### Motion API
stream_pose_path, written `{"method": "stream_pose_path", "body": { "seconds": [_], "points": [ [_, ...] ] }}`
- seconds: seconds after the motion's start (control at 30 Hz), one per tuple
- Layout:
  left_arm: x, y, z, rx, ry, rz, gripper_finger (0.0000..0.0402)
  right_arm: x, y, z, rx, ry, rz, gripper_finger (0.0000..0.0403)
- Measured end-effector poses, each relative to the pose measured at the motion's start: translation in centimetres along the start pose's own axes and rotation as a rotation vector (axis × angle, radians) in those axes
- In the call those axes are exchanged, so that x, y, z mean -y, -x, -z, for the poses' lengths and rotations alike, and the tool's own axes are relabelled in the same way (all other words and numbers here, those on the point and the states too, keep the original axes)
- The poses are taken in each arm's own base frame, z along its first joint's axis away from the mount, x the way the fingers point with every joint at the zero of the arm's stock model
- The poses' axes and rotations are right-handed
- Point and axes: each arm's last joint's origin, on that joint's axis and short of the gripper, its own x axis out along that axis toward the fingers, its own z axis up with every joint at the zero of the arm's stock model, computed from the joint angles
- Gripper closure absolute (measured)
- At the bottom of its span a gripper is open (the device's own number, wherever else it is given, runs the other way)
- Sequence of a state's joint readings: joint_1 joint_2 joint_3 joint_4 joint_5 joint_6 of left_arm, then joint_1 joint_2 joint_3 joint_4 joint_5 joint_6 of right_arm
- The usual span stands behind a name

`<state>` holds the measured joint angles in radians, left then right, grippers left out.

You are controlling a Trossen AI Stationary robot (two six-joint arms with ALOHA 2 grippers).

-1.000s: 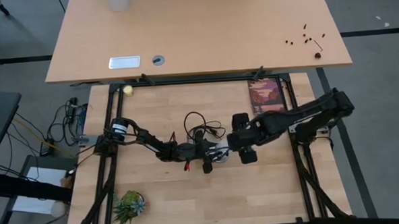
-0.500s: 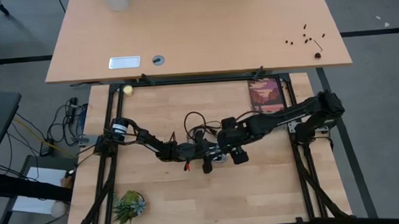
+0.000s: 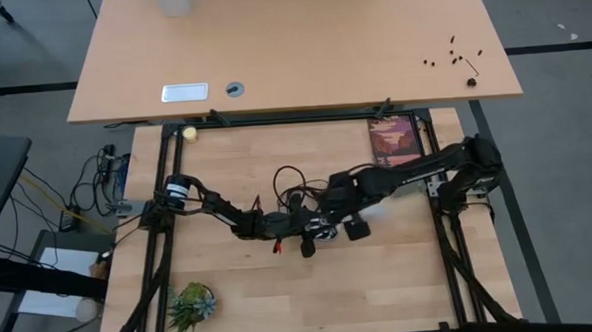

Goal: Screw lightbulb
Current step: Insert the lightbulb into the silver lamp

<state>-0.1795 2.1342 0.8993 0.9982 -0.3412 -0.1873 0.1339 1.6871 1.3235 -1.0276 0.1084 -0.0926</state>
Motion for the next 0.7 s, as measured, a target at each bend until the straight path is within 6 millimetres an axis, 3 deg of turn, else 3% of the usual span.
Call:
{"method": "stream_pose_path", "body": {
  "seconds": [0.17,0.33,0.47,0.7],
  "points": [
    [0.0,0.0,0.0,-0.002,0.005,0.000,0.0217,0.2,2.6,3.7,-0.011,-0.200,-0.010,0.0065],
    [0.0,0.0,0.0,0.002,0.003,-0.025,0.0201,-0.6,2.7,8.3,0.108,-0.404,0.031,0.0066],
    [-0.2,0.1,0.6,-0.036,-0.031,-0.046,0.0175,-0.9,1.5,11.7,0.042,-0.602,0.063,0.0066],
    [-0.1,0.2,0.5,-0.045,-0.119,-0.050,0.0131,-2.8,0.6,12.5,0.001,-0.676,-0.003,0.0066]
  ]
}}
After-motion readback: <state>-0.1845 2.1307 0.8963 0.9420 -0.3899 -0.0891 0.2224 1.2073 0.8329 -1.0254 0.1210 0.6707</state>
